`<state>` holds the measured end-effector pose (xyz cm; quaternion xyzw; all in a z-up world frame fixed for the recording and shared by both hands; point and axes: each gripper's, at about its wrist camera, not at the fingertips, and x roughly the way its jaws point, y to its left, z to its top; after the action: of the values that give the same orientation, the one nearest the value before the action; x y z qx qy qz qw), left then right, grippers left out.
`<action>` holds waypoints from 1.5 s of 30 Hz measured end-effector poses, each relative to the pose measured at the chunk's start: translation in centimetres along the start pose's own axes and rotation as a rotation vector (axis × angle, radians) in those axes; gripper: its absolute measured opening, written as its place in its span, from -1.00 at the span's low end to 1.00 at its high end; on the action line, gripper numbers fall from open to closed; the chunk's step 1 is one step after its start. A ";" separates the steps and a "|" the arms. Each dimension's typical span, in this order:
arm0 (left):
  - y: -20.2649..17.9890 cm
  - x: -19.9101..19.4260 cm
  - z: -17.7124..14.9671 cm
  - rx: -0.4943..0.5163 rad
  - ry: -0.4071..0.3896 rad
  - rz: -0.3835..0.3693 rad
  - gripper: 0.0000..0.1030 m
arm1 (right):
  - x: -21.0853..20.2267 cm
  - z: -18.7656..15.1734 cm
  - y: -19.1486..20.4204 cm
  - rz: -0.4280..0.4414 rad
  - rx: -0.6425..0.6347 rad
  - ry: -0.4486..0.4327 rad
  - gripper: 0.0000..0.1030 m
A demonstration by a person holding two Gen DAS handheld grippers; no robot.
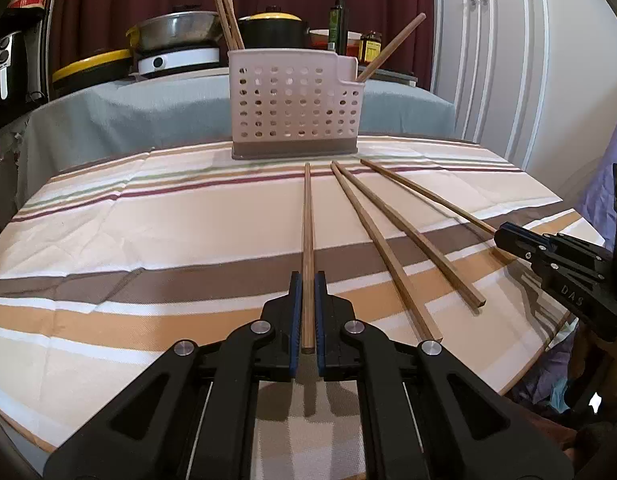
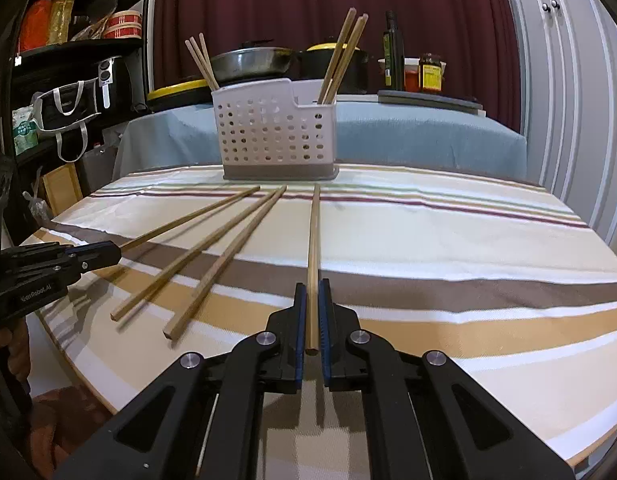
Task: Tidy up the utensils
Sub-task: 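Close the left gripper on a wooden chopstick while the right gripper grasps another, then lift both held chopsticks upright and carry them over the white caddy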
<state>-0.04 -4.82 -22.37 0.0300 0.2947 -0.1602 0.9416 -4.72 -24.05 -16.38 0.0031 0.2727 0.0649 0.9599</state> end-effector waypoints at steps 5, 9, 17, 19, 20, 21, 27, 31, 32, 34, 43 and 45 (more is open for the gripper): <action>0.1 -0.8 0.5 0.007 -0.036 0.016 -0.88 | -0.7 1.0 0.2 -0.012 -0.011 -0.027 -0.87; 0.4 -1.7 1.2 0.012 -0.062 0.033 -0.88 | -1.4 1.8 0.2 -0.019 -0.015 -0.050 -0.87; 0.9 -4.2 3.7 0.013 -0.127 0.057 -0.88 | -3.5 4.7 0.5 -0.041 -0.041 -0.119 -0.87; 1.1 -4.8 4.4 0.005 -0.141 0.058 -0.88 | -4.0 5.5 0.5 -0.043 -0.040 -0.138 -0.87; 1.2 -5.3 4.8 0.001 -0.151 0.059 -0.88 | -4.3 5.8 0.4 -0.043 -0.039 -0.145 -0.87; 1.4 -5.6 5.1 0.000 -0.159 0.059 -0.88 | -4.5 6.1 0.4 -0.042 -0.037 -0.154 -0.87; 1.7 -8.0 7.4 -0.003 -0.220 0.061 -0.88 | -5.8 8.0 0.1 -0.034 -0.021 -0.196 -0.87; 2.1 -9.1 8.8 -0.009 -0.246 0.057 -0.88 | -6.4 9.2 0.2 -0.025 -0.012 -0.216 -0.87; 2.3 -9.3 9.2 -0.013 -0.251 0.058 -0.88 | -6.4 9.5 0.1 -0.024 -0.011 -0.217 -0.87; 2.6 -9.3 9.7 -0.023 -0.252 0.058 -0.88 | -6.3 10.1 0.1 -0.022 -0.009 -0.220 -0.87; 4.0 -7.8 12.2 -0.047 -0.249 0.065 -0.88 | -4.7 12.0 -0.4 -0.021 -0.012 -0.216 -0.87; 4.2 -7.4 12.7 -0.044 -0.250 0.063 -0.88 | -4.4 12.5 -0.5 -0.017 -0.009 -0.221 -0.87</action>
<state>2.50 -0.68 -7.92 -0.0014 0.1775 -0.1264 0.9760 -1.81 -24.78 -3.45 0.0036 0.1651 0.0572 0.9846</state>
